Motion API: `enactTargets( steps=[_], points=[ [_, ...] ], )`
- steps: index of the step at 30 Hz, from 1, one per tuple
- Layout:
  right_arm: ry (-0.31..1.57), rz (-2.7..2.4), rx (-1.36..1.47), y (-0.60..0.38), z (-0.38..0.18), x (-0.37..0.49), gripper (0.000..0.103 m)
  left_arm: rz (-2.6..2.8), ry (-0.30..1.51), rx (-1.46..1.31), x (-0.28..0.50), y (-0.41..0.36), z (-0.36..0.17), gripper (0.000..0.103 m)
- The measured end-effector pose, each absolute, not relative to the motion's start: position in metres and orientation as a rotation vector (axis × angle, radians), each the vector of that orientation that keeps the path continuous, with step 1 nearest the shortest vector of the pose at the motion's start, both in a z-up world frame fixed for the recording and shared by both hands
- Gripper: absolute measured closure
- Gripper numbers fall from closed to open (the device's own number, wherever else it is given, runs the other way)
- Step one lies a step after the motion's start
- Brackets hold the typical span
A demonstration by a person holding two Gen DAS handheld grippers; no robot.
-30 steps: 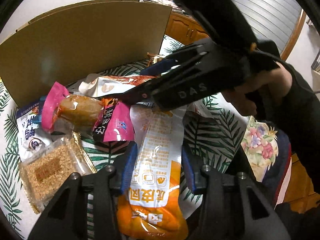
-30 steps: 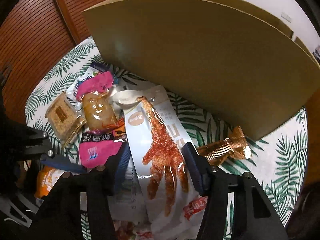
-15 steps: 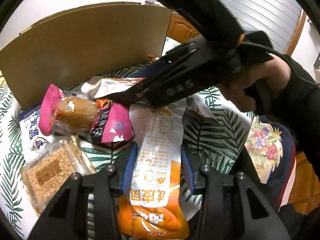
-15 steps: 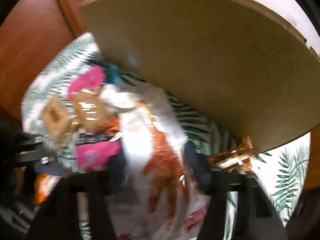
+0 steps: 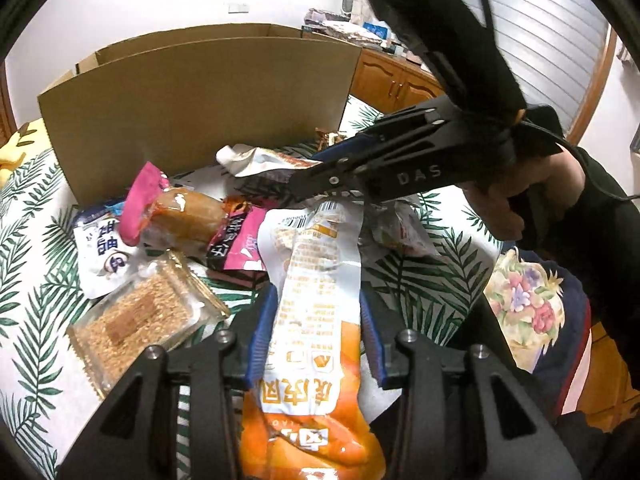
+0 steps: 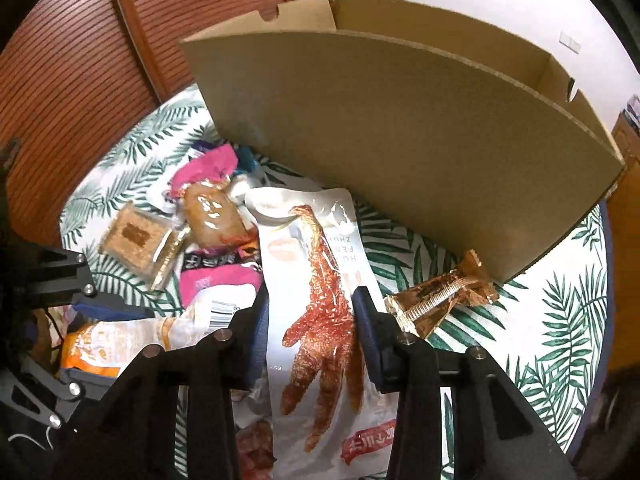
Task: Organize snacks
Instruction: 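Close the left tool on the orange pouch while the right tool grips the chicken-feet packet, then carry the orange pouch with the left tool into the box while the right tool carries the chicken-feet packet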
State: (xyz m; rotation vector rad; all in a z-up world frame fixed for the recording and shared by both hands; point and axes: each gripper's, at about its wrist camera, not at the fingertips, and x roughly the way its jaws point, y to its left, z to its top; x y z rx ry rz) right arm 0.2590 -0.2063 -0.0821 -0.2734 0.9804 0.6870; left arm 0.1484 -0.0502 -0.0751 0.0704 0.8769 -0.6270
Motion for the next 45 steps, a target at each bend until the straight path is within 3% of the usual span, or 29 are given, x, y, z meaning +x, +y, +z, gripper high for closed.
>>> enactTargets(
  steps=[25, 37, 45],
  points=[
    [0.755, 0.645, -0.245, -0.217, -0.01, 0.23, 0.063, -0.516, 0.678, -0.011, 0.155, 0.008, -0.003, 0.064],
    [0.671, 0.632, -0.258, -0.203, 0.049, 0.252, 0.062, -0.479, 0.582, -0.022, 0.205, 0.025, 0.064, 0.064],
    [0.64, 0.628, -0.262, -0.187, 0.059, 0.291, 0.062, -0.438, 0.55, -0.01, 0.264, 0.036, 0.081, 0.064]
  ],
)
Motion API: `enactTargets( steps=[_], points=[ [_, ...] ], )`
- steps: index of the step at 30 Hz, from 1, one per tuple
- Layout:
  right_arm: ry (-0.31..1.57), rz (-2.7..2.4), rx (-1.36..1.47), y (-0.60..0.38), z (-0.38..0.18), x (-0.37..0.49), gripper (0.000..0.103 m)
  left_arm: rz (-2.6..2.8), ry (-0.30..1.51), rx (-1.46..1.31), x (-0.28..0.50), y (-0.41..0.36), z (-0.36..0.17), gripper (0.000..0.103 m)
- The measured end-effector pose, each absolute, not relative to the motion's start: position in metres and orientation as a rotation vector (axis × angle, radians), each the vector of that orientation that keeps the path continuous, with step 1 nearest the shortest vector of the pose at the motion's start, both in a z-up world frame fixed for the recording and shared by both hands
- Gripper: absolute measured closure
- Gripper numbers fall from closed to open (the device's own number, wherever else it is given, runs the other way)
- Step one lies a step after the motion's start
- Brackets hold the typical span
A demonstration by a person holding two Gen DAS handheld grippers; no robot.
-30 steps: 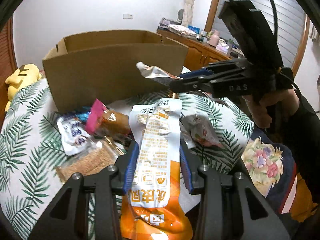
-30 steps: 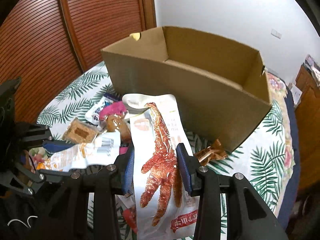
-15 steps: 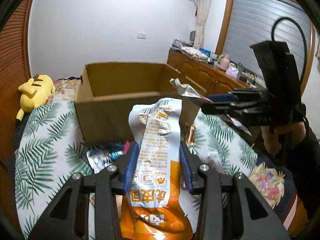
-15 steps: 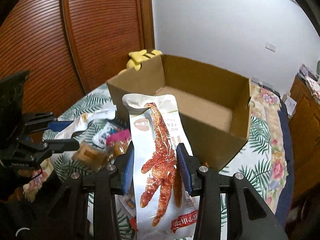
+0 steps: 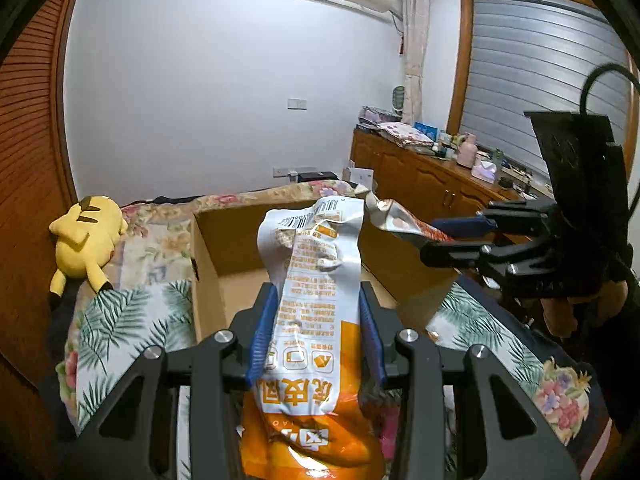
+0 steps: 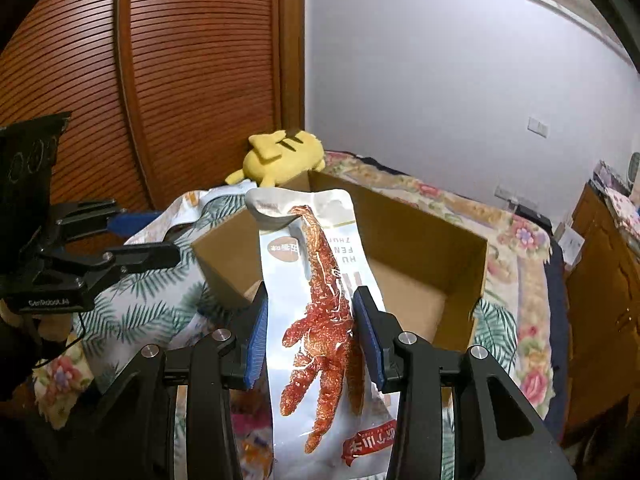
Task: Organize snacks
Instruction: 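Carry the orange pouch with the left tool into the box while the right tool carries the chicken-feet packet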
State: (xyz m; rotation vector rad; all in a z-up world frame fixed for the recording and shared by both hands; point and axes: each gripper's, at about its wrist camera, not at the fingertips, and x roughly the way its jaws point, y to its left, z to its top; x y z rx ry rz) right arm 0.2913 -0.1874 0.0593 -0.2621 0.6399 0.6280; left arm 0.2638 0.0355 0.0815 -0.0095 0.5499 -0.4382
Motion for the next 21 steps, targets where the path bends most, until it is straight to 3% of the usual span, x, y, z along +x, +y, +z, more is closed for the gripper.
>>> enactTargets(
  steps=[21],
  points=[
    [0.716, 0.571, -0.25, -0.161, 0.005, 0.389, 0.062, -0.394, 0.625, -0.003, 0.383, 0.027, 0.042, 0.064]
  ],
)
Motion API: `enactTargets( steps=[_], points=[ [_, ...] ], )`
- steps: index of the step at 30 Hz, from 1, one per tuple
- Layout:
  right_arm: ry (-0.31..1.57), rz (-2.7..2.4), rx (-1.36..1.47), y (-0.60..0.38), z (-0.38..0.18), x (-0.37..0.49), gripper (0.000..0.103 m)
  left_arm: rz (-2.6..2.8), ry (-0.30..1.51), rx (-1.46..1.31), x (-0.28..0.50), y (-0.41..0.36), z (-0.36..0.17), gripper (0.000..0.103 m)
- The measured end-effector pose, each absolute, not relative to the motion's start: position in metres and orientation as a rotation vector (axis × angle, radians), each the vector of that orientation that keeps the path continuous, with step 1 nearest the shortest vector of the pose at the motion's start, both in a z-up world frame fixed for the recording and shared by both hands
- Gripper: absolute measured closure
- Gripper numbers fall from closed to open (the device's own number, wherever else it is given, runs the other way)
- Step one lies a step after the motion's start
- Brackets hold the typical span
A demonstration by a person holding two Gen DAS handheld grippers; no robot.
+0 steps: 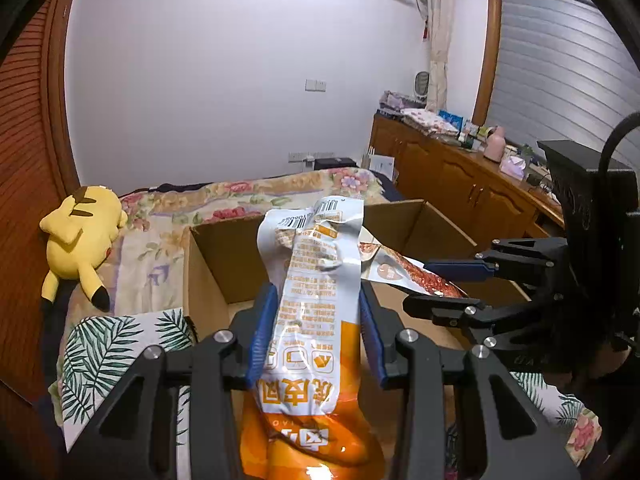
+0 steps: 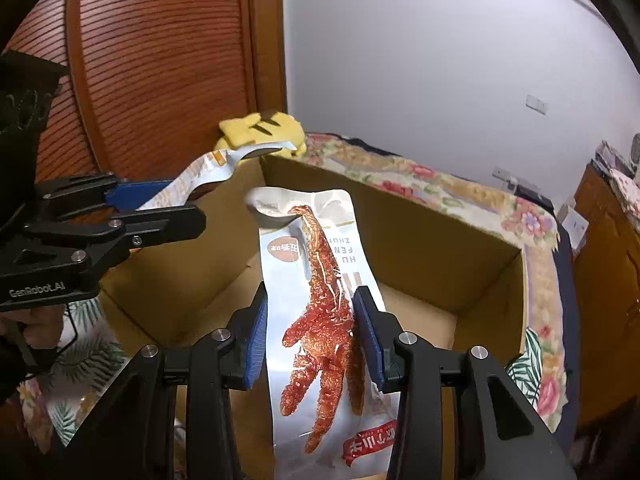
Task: Organize snacks
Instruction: 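Carry the orange pouch with the left tool into the box while the right tool carries the chicken-feet packet, then open both tools to drop the packets into the box and withdraw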
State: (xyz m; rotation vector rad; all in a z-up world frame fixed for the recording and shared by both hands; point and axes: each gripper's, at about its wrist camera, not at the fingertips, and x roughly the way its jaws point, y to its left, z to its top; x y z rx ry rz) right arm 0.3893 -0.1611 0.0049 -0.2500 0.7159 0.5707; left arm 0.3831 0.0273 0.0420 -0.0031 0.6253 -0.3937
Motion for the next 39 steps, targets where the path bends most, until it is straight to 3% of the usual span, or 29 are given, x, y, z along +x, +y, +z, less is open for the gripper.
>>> enactTargets(
  steps=[10, 14, 24, 32, 39],
  points=[
    [0.764, 0.533, -0.251, -0.159, -0.009, 0.398, 0.063, -0.381, 0.669, 0.035, 0.394, 0.01, 0.032, 0.068],
    [0.762, 0.506, -0.247, -0.16, -0.007, 0.395, 0.053, -0.369, 0.672, 0.036, 0.394, 0.011, 0.03, 0.067],
    [0.711, 0.504, -0.178, -0.174, 0.013, 0.362, 0.05, -0.365, 0.634, 0.015, 0.357, 0.022, 0.044, 0.049],
    [0.639, 0.503, -0.127, -0.194, 0.033, 0.282, 0.05, -0.393, 0.589, 0.036, 0.288, 0.031, 0.058, 0.046],
    [0.649, 0.471, -0.084, -0.215, 0.015, 0.225, 0.05, -0.428, 0.593, 0.058, 0.231, 0.034, 0.045, 0.04]
  ],
)
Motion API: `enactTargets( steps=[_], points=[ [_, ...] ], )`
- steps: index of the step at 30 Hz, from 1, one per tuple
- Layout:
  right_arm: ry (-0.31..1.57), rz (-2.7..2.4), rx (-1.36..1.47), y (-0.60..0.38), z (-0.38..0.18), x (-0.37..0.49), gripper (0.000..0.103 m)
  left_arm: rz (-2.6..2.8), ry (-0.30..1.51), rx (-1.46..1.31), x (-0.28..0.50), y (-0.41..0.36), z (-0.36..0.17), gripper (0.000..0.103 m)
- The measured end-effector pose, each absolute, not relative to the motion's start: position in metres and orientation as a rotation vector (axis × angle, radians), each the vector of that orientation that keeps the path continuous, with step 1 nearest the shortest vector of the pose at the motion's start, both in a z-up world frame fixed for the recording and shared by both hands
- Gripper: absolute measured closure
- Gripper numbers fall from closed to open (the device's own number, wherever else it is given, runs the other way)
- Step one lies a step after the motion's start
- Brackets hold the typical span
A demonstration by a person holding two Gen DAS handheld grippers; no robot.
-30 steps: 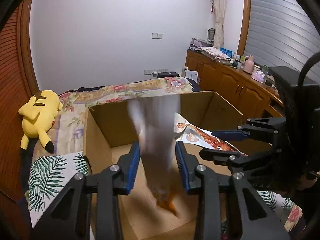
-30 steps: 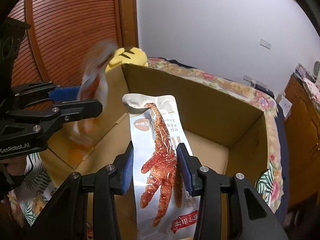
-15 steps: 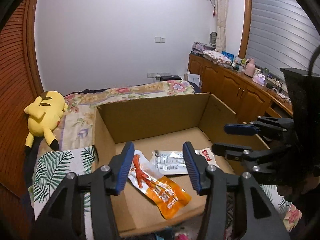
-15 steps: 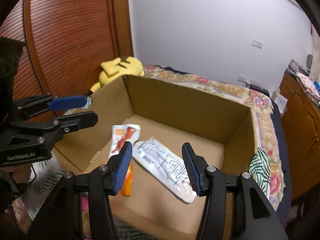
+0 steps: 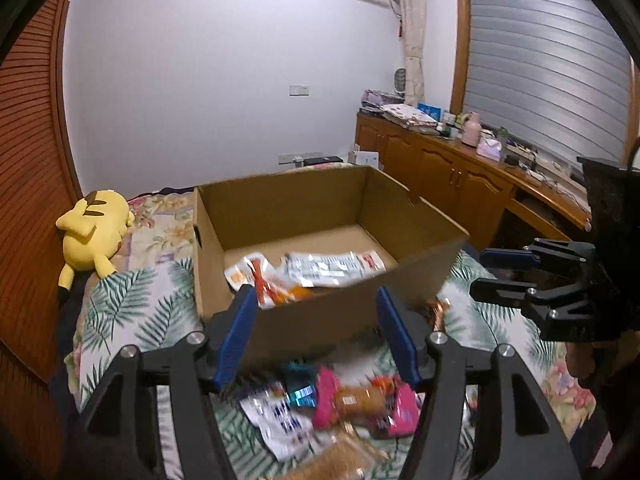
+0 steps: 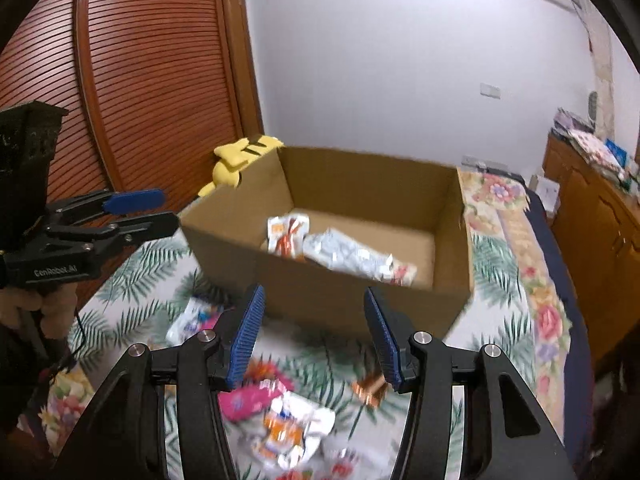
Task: Organize snacks
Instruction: 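Open both tools to drop the packets into the box and withdraw, then grasp the clear sesame-bar pack with the left tool while the right tool grasps the white duck-gizzard pouch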
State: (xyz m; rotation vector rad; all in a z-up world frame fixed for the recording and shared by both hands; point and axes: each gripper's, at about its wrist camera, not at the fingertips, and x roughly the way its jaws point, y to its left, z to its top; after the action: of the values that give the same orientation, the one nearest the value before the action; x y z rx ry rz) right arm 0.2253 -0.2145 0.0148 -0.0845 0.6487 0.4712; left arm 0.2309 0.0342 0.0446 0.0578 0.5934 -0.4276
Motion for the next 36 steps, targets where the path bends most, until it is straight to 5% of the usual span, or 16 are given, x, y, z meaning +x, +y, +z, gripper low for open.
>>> enactTargets(
  steps=[36],
  points=[
    [0.83, 0.266, 0.038, -0.258, -0.105, 0.17, 0.039, -0.361, 0.761, 0.157, 0.171, 0.035, -0.065, 0.037]
  ],
)
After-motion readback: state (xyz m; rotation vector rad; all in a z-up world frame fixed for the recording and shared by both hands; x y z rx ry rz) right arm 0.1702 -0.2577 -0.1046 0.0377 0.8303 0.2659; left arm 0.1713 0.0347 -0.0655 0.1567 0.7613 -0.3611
